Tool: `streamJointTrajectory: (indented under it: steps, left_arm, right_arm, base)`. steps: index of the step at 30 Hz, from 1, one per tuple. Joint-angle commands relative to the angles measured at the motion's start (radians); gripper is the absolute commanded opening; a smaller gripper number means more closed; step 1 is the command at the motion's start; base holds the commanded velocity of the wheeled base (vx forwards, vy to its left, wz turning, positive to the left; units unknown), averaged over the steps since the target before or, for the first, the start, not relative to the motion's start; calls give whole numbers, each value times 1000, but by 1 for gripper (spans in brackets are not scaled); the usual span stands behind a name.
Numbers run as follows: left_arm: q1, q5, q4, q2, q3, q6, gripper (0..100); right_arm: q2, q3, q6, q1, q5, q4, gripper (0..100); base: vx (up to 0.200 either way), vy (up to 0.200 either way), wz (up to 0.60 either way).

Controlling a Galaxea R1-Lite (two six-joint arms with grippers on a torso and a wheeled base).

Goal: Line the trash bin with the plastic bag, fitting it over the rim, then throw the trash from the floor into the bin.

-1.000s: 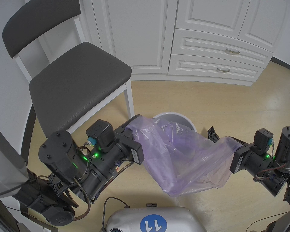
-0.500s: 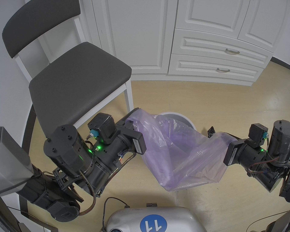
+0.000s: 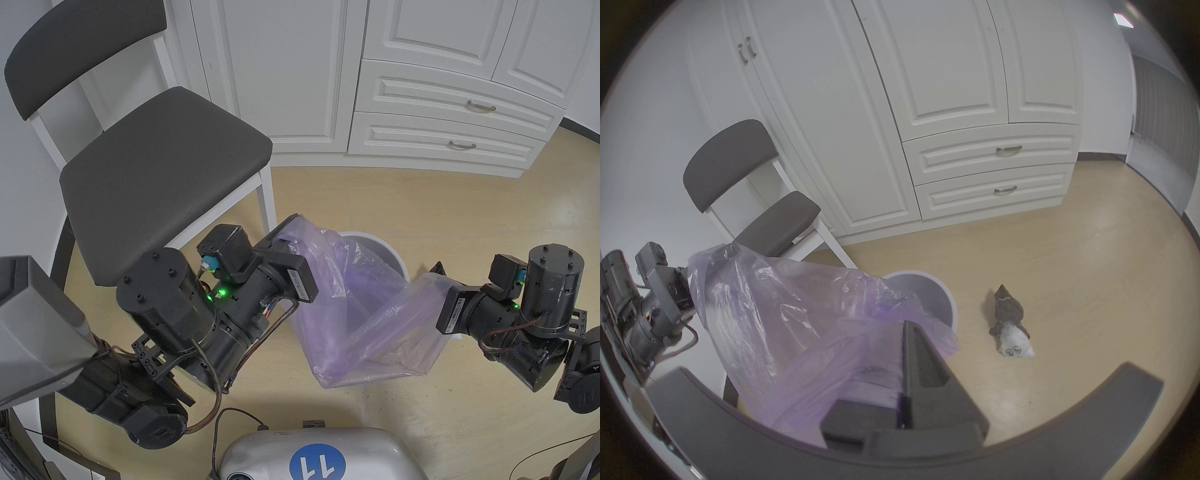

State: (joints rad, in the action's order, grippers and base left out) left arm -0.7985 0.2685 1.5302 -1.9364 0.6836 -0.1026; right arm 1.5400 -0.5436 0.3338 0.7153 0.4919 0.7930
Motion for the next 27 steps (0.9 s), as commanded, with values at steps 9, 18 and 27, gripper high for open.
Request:
streamJointTrajectory:
  steps: [9, 18, 27]
  left_arm:
    - [-18, 0, 1, -193, 238, -80, 0]
    - [-21, -11, -32, -257, 359, -77, 0]
    - [-14, -11, -9, -289, 347, -86, 0]
  right_arm:
    - [120, -62, 111, 1, -44, 109, 0]
    - [209, -64, 109, -2, -69, 267, 0]
    - [247, -65, 113, -10, -82, 273, 0]
  base:
    - [0, 0, 0]
    - [0, 0, 0]
    - [0, 0, 0]
